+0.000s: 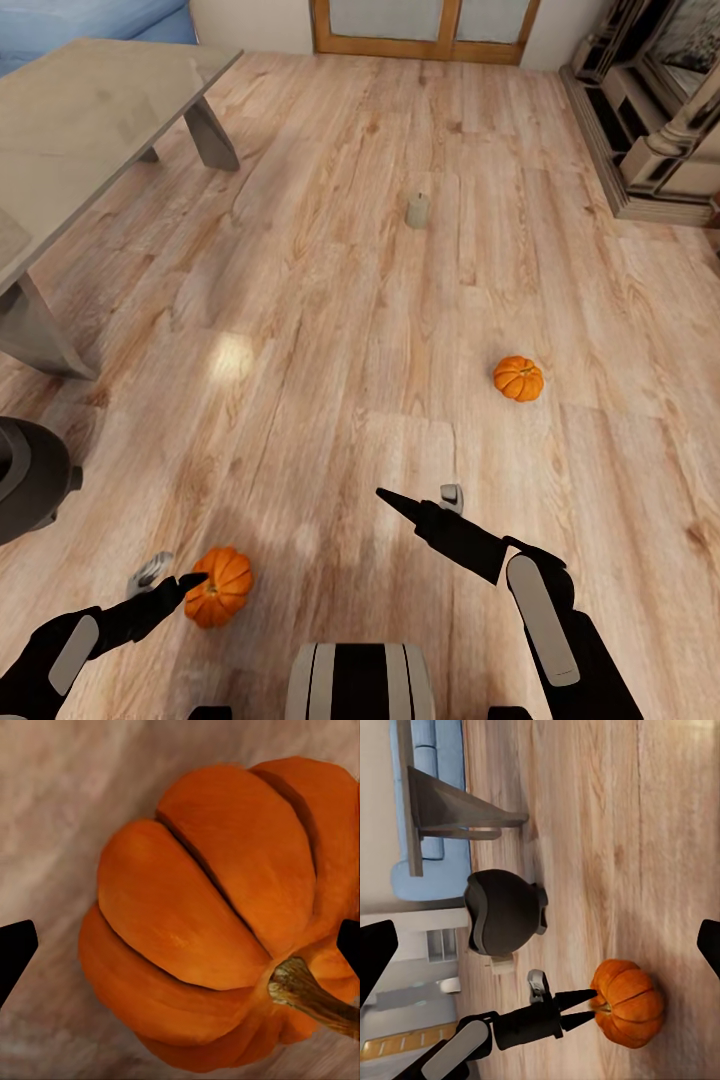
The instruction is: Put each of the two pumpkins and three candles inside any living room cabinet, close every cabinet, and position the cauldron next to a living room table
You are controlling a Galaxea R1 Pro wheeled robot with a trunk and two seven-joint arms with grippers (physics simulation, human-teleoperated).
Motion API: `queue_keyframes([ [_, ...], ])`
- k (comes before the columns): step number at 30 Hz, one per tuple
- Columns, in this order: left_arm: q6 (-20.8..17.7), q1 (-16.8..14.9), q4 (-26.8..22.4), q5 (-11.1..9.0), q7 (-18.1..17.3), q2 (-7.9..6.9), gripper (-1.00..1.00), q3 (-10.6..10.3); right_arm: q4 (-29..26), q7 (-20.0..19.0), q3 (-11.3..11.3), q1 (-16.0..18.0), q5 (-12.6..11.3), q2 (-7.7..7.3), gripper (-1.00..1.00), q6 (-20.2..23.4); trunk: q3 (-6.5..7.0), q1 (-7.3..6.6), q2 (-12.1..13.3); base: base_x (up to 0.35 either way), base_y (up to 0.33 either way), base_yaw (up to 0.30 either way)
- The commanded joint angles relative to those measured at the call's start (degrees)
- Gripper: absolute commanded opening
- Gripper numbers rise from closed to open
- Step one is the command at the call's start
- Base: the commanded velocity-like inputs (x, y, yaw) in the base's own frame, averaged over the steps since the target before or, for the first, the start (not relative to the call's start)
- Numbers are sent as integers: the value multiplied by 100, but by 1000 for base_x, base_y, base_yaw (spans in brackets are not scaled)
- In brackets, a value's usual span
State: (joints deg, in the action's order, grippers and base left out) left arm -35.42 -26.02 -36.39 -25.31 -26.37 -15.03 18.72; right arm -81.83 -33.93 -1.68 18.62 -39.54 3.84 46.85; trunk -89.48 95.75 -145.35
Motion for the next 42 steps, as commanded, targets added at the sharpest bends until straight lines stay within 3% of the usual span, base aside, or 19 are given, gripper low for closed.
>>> queue_keyframes([
  [1,0,0,0,0,0,0,100,0,0,0,0,1,0,-1,100,0,0,0,0,0,0,0],
  [5,0,0,0,0,0,0,100,0,0,0,1,0,-1,0,100,0,-66,8,-4,0,0,0],
  [38,0,0,0,0,2,9,100,0,0,1,1,1,8,2,100,-8,-66,8,-4,59,-40,0],
  [39,0,0,0,0,2,9,-100,0,0,1,1,0,8,3,100,-8,-66,8,-4,2,-2,0],
  [42,6,0,0,0,1,9,-100,0,0,0,0,1,8,1,100,-9,-66,8,-4,0,0,0],
])
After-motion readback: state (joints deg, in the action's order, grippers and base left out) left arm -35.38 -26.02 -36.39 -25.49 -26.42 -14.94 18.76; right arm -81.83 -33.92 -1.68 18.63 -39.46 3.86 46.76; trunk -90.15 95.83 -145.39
